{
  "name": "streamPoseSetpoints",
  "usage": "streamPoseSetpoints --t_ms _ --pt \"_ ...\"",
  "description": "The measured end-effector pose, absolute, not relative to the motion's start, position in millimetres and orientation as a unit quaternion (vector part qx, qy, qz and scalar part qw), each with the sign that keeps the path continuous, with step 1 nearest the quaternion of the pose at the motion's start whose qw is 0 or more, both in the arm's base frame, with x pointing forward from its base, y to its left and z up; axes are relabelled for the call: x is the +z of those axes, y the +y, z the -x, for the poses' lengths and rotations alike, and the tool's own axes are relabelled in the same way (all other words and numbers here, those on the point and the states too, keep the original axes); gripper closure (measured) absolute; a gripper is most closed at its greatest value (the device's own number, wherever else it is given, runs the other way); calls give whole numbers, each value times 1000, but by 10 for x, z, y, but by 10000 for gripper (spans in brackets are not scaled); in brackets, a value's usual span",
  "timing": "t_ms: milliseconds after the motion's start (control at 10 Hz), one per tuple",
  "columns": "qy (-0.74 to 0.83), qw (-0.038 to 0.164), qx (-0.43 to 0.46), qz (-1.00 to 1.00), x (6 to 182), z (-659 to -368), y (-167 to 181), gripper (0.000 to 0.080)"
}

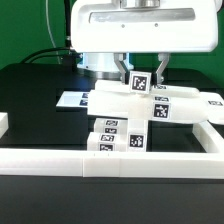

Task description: Assemble chair

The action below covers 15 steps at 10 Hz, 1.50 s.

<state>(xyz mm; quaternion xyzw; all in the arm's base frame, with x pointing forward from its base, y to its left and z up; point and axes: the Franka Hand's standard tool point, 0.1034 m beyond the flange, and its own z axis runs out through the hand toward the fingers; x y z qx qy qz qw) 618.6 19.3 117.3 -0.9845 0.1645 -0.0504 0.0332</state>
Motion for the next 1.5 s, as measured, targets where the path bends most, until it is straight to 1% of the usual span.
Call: streamPoseSetpoints --t_ms 900,1200,1400,1500 --pt "456 48 -38 888 1172 -6186 203 515" --pt "529 52 -33 846 1172 -6187 206 515" --pt "599 89 -48 794 1163 -6211 127 515" --pt "617 99 -55 779 1163 -6220 111 515"
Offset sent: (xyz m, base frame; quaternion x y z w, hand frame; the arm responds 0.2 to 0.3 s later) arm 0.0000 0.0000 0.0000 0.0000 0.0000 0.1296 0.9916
